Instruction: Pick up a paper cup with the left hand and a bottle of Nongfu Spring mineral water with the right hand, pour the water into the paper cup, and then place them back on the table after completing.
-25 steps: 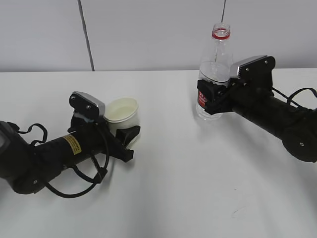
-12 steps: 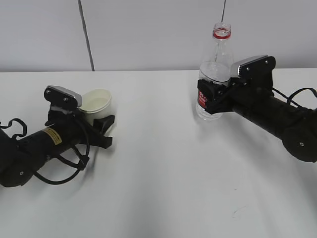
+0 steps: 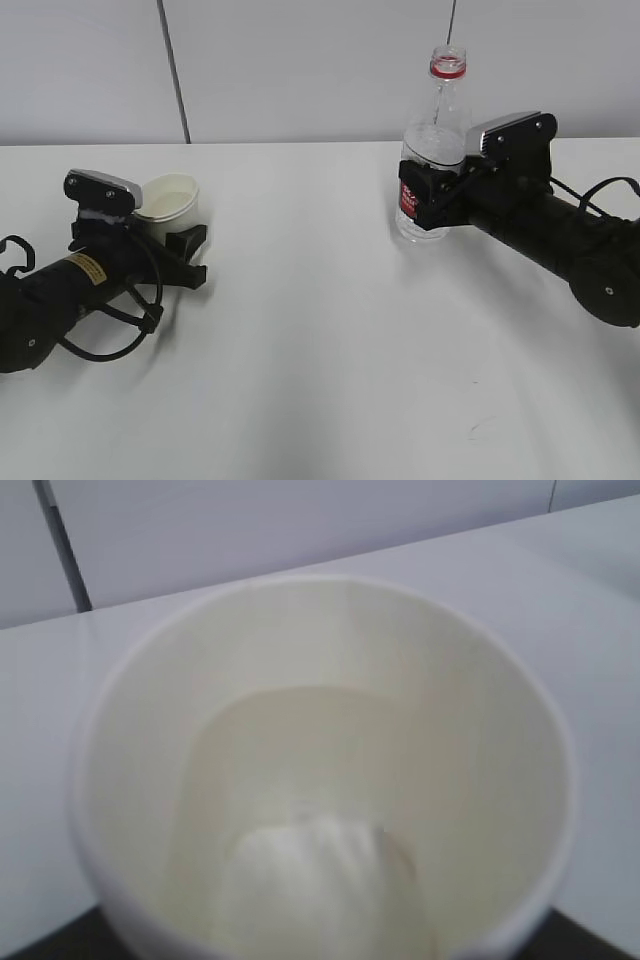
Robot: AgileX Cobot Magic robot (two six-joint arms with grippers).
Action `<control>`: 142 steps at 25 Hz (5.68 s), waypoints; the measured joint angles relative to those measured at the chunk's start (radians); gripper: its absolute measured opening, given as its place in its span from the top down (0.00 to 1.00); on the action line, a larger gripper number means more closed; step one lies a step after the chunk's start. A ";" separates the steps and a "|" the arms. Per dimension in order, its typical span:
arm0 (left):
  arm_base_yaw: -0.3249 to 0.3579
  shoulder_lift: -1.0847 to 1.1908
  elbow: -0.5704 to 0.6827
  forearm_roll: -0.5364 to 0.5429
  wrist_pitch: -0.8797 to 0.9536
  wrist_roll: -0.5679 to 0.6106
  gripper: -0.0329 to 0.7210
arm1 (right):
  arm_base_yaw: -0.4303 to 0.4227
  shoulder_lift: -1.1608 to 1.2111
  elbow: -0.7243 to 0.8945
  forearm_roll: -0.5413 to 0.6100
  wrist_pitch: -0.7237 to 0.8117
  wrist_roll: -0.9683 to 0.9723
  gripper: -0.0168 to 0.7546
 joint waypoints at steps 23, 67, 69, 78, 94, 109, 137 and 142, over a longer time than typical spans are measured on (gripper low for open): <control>0.002 0.035 -0.002 -0.016 -0.015 0.002 0.46 | 0.000 0.000 0.000 0.001 0.000 0.002 0.44; 0.002 -0.141 0.247 -0.086 -0.064 0.002 0.23 | 0.000 0.000 0.000 0.028 0.006 0.002 0.44; 0.002 -0.165 0.262 -0.094 -0.065 0.002 0.23 | 0.000 0.000 0.000 0.037 0.006 0.002 0.44; 0.002 -0.193 0.277 -0.103 -0.066 0.002 0.23 | 0.000 0.047 0.000 0.042 0.008 0.002 0.44; 0.002 -0.193 0.277 -0.103 -0.066 0.002 0.23 | 0.000 0.060 0.000 0.048 0.057 0.032 0.44; 0.002 -0.193 0.277 -0.103 -0.066 0.002 0.23 | 0.000 0.060 0.000 0.044 0.060 0.034 0.44; 0.002 -0.193 0.277 -0.104 -0.066 0.002 0.23 | 0.000 0.060 0.000 -0.003 0.088 0.105 0.13; 0.002 -0.193 0.277 -0.104 -0.066 0.002 0.23 | 0.000 0.060 0.036 -0.003 0.070 0.105 0.13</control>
